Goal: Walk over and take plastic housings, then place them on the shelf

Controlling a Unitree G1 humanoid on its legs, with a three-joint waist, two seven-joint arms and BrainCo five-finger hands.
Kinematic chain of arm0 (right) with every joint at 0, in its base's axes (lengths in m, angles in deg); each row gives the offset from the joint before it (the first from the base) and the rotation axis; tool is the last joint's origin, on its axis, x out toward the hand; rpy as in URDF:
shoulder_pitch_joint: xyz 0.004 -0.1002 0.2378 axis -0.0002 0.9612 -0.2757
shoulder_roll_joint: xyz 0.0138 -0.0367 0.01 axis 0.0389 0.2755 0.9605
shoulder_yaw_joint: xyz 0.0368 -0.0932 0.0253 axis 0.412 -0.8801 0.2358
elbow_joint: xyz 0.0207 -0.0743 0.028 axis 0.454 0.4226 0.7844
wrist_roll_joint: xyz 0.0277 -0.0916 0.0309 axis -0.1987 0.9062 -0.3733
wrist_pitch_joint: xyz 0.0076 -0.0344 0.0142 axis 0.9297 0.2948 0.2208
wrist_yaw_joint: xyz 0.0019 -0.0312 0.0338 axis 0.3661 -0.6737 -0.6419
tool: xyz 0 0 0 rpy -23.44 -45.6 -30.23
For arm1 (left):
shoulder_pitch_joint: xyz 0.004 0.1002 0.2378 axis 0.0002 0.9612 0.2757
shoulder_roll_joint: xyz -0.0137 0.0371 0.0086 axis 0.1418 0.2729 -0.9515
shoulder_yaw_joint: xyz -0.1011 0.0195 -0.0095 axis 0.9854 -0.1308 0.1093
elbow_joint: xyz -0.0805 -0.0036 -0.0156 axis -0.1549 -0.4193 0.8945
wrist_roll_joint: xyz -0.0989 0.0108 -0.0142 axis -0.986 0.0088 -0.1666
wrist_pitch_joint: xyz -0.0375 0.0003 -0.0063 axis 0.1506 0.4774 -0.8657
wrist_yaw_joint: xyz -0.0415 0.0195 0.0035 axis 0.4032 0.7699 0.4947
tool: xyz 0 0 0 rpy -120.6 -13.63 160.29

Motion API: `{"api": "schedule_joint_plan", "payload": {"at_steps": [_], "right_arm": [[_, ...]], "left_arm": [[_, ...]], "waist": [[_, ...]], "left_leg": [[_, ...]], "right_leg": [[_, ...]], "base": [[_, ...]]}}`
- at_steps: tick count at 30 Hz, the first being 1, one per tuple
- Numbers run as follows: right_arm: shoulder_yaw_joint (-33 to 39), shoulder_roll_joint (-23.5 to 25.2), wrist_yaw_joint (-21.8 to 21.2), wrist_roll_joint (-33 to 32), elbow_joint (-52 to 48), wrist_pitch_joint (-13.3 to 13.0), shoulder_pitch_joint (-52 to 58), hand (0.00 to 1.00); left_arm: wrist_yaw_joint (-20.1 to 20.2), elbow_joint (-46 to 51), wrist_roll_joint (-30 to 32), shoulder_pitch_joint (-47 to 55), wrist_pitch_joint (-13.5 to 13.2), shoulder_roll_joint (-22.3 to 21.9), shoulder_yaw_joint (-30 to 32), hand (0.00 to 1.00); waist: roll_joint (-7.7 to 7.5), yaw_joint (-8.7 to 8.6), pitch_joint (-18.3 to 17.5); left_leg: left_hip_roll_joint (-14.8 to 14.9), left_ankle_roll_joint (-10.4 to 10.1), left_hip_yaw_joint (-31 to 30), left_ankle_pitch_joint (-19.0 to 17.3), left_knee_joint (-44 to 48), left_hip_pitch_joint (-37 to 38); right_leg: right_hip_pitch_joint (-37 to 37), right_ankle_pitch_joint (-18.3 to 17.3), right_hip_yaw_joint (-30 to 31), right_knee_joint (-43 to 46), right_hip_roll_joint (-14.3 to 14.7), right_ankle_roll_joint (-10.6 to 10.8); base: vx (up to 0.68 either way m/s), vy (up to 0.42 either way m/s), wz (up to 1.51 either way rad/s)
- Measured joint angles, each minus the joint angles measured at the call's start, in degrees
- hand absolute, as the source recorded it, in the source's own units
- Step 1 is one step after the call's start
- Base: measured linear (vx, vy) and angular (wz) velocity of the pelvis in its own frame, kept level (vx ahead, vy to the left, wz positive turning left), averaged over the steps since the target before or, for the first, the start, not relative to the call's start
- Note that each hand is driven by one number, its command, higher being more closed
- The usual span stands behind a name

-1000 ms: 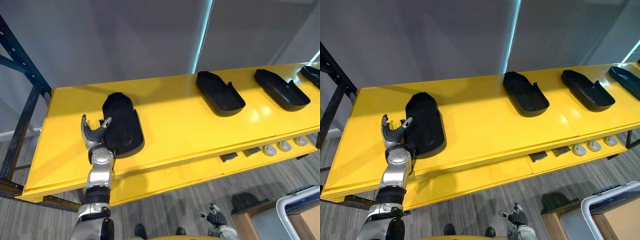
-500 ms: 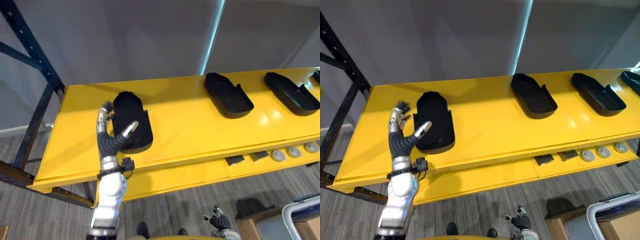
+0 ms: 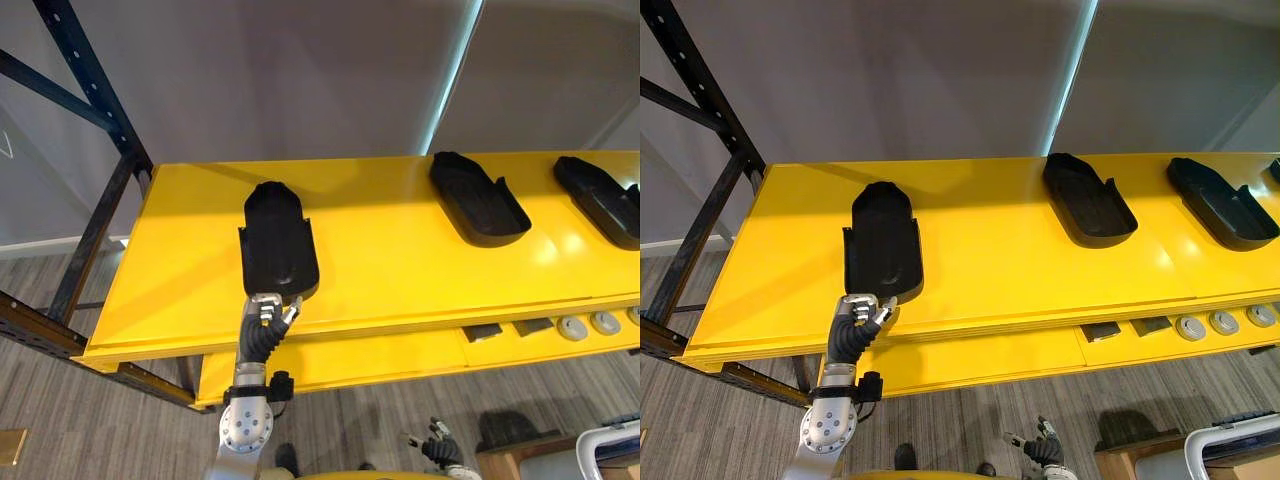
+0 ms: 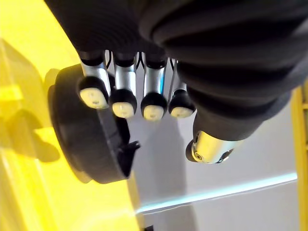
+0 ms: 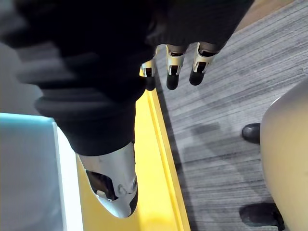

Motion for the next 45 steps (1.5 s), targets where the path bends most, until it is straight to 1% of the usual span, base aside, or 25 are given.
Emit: {"api": "schedule_joint_plan", "payload": {"at_steps": [1, 4, 6, 9, 13, 14, 20, 21, 24, 27, 34, 41, 42, 44, 45], "right_arm": [[0.0, 0.14, -0.01, 0.03, -0.56, 0.0, -0.03, 0.0], [-0.03, 0.59, -0.01, 0.03, -1.95, 0.03, -0.01, 0.0], [-0.39, 0.64, -0.08, 0.06, -2.18, 0.03, -0.13, 0.0], [-1.12, 0.6, -0.08, 0.07, -2.7, 0.1, -0.11, 0.0], [-1.11, 0.46, -0.16, 0.12, -2.83, 0.33, -0.1, 0.0], [-1.1, 0.46, -0.21, 0.12, -2.83, 0.38, -0.1, 0.0], [-0.94, 0.76, -0.24, 0.13, -2.82, 0.5, -0.51, 0.0], [-0.95, 0.79, -0.31, 0.14, -2.82, 0.59, -0.65, 0.0], [-0.92, 0.76, -0.4, 0.16, -2.82, 1.24, -0.95, 0.0], [-0.84, 0.78, -0.46, 0.17, -2.81, 1.6, -2.21, 0.0], [-0.75, 0.78, -0.51, 0.28, -2.68, 1.64, -3.06, 0.0], [1.15, 0.88, -0.46, 0.25, -1.36, 1.64, -2.99, 0.0], [1.23, 0.85, -0.45, 0.23, -1.19, 1.63, -2.76, 0.0], [1.23, 0.79, -0.42, 0.18, -0.81, 1.61, -2.43, 0.0], [1.22, 0.8, -0.4, 0.13, -0.31, 1.56, -2.34, 0.0]], "left_arm": [[-0.03, -2.42, 0.8, -0.86, 0.82, 0.27, 0.09, 1.0], [-0.07, -5.71, 2.83, -3.26, 2.46, 0.32, 0.09, 1.0], [-0.14, -6.9, 2.92, -4.58, 2.98, 0.32, 0.15, 1.0], [-0.27, -8.07, 3.24, -6.24, 3.72, 0.25, 0.16, 1.0], [-0.79, -10.71, 5.04, -9.37, 4.53, -0.45, 1.48, 1.0], [-1.53, -11.48, 5.05, -10.32, 4.94, -0.77, 2.05, 1.0], [-2.88, -14.13, 5.05, -13.18, 6.31, -0.74, 4.0, 1.0], [-2.95, -15.13, 5.05, -14.12, 6.65, -0.74, 4.49, 1.0], [-3.9, -16.78, 5.06, -16.62, 7.56, -0.59, 5.97, 1.0], [-4.08, -17.8, 5.07, -18.77, 7.62, -0.05, 7.07, 1.0], [-4.12, -20.71, 5.07, -22.86, 8.21, 0.43, 8.16, 1.0], [-4.14, -20.72, 5.01, -22.81, 8.62, 0.42, 7.97, 1.0], [-4.21, -19.5, 4.98, -22.5, 8.66, 0.19, 7.27, 1.0], [-4.21, -12.4, 4.89, -20.61, 8.53, 1.27, 4.34, 1.0], [-4.14, -6.28, 4.38, -19.07, 7.25, 1.85, 2.97, 1.0]], "waist": [[0.09, -0.01, -0.06], [0.14, -0.05, -0.08], [0.24, 0.04, -0.14], [0.83, -0.12, -0.51], [1.44, -0.19, -1.04], [1.37, -0.21, -1.07], [0.85, -0.41, -1.27], [0.73, -0.41, -1.35], [0.69, -0.51, -1.37], [0.69, -1.58, -1.37], [0.57, -1.76, -1.31], [0.13, -1.91, -1.03], [0.01, -1.95, -0.99], [-0.25, -1.83, -0.83], [-0.51, -1.69, -0.64]], "left_leg": [[0.02, 0.0, 0.05, 0.0, 0.01, 0.47], [0.03, 0.0, 0.34, 0.0, 0.0, 0.7], [0.02, 0.0, 0.92, 0.0, -0.05, 0.94], [0.04, 0.01, 1.41, -0.01, -0.36, 1.04], [0.11, -0.09, 1.67, -0.07, -0.39, 0.96], [0.14, -0.28, 1.67, -0.19, -0.39, 0.96], [0.07, -0.27, 1.76, -0.22, -0.38, 0.47], [0.05, -0.02, 1.79, -0.04, -0.37, 0.33], [0.02, -0.13, 2.11, -0.21, -0.35, 0.01], [0.03, -0.16, 2.23, -0.25, -0.18, -0.87], [0.06, -0.16, 2.6, -0.22, -0.35, -1.06], [-0.34, -0.02, 1.85, -0.1, -0.41, -0.96], [-0.1, -0.01, 1.7, -0.1, -0.4, -0.99], [-0.23, 0.0, 1.43, -0.1, -0.38, -1.41], [-0.31, 0.01, 1.31, -0.11, -0.37, -1.49]], "right_leg": [[0.03, -0.14, 0.31, 0.62, -0.02, 0.22], [-0.02, -0.15, 0.65, 0.89, -0.03, 0.21], [-0.05, -0.21, 1.25, 0.9, -0.03, 0.12], [-0.31, -0.36, 1.53, 1.14, -0.03, -0.12], [-1.2, -0.75, 1.57, 1.36, 0.07, -0.07], [-1.16, -0.83, 1.57, 1.15, 0.11, 0.03], [-1.28, -0.47, 2.01, 0.42, 0.12, -0.33], [-1.26, -0.29, 2.24, 0.15, 0.18, -0.28], [-1.4, 0.13, 2.8, -0.77, 0.27, -0.22], [-1.88, 0.26, 2.91, -0.96, 0.34, -0.25], [-2.0, 0.91, 3.37, -1.46, 0.6, -0.63], [-2.05, 1.21, 3.08, -1.47, 0.35, -0.61], [-2.03, 1.22, 3.06, -1.38, 0.25, -0.58], [-2.12, 1.28, 2.87, -1.27, 0.1, -0.46], [-2.11, 1.33, 2.8, -1.29, 0.02, -0.4]], "base": [[0.06, 0.014, -0.06], [0.01, 0.015, -0.06], [-0.04, 0.01, -0.15], [-0.05, 0.004, -0.09], [-0.04, 0.003, -0.06], [0.0, 0.0, 0.0], [0.04, 0.001, 0.0], [0.09, -0.008, -0.05], [0.07, -0.009, -0.09], [0.06, -0.01, -0.04], [0.01, -0.006, -0.04], [-0.05, 0.012, 0.02], [-0.02, 0.012, 0.06], [0.01, 0.014, 0.06], [0.02, 0.018, 0.08]]}}
